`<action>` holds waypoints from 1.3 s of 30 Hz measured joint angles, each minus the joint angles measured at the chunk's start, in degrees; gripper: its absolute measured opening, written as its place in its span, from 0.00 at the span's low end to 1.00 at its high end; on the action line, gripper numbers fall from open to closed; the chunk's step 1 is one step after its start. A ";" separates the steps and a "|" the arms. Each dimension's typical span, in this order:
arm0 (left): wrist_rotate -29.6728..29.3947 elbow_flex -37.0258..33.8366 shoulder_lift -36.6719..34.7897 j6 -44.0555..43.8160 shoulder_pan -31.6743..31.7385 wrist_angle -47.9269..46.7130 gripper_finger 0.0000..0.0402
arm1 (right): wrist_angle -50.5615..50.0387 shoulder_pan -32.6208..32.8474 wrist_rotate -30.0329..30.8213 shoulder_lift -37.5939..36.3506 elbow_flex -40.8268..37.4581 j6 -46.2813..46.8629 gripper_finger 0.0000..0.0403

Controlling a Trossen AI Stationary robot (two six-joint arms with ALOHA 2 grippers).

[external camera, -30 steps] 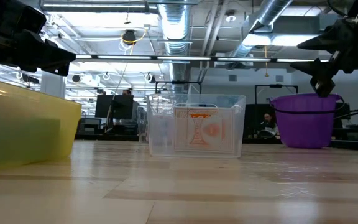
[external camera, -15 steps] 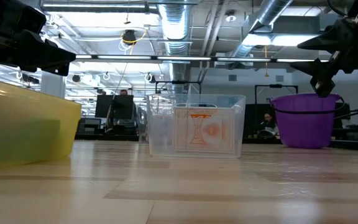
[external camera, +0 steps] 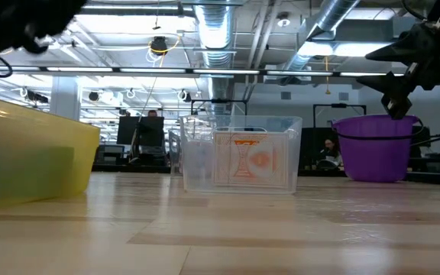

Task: Pick & Place Toys
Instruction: Put the yellow game piece into the yellow bin

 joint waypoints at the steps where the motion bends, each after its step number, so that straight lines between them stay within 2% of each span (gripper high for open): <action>1: 0.01 0.00 0.02 0.95 -0.01 3.52 0.03 | 0.00 0.00 0.00 0.00 0.00 0.00 0.46; 6: 0.01 0.00 0.03 1.50 -0.01 16.18 0.03 | 0.00 0.00 0.00 0.00 0.00 0.00 0.46; 10: 1.19 0.00 0.03 1.13 0.00 21.46 0.03 | 0.00 0.00 0.00 0.00 0.00 0.00 0.46; 14: 8.29 0.02 0.08 -11.59 -0.01 22.18 0.03 | 0.00 0.00 0.00 0.00 0.00 0.00 0.46; 16: 7.70 0.02 0.08 -17.37 -0.02 23.50 0.03 | 0.00 0.00 0.00 0.00 -0.01 0.00 0.46; 21: 1.12 0.64 0.43 -30.31 -0.02 30.70 0.03 | 0.01 0.00 0.00 0.00 -0.02 0.00 0.46; 24: 3.28 4.84 3.81 -32.50 -0.02 29.98 0.03 | 0.00 0.00 0.00 0.00 -0.02 0.00 0.46; 26: 1.90 9.22 8.49 -32.92 -0.04 27.16 0.03 | 0.02 0.00 0.00 0.00 0.00 0.00 0.46; 28: -6.34 14.89 14.43 -32.81 -0.02 23.38 0.03 | 0.02 0.00 0.00 0.00 -0.02 0.00 0.46; 29: -13.70 18.71 17.93 -32.48 0.00 20.46 0.03 | 0.01 -0.01 0.00 0.00 -0.01 0.00 0.46; 33: -53.49 35.67 32.21 -27.04 2.29 1.74 0.03 | 0.02 0.00 0.00 0.00 -0.02 0.00 0.46; 35: -68.64 43.41 39.27 -25.83 5.87 -7.49 0.03 | 0.02 -0.02 0.00 0.00 -0.02 0.00 0.46; 37: -79.64 48.43 44.62 -26.39 9.24 -14.58 0.03 | 0.02 -0.02 0.00 -0.01 -0.02 0.00 0.46; 39: -85.32 51.75 48.45 -25.87 11.30 -19.64 0.03 | 0.03 -0.02 0.00 -0.02 -0.02 0.00 0.46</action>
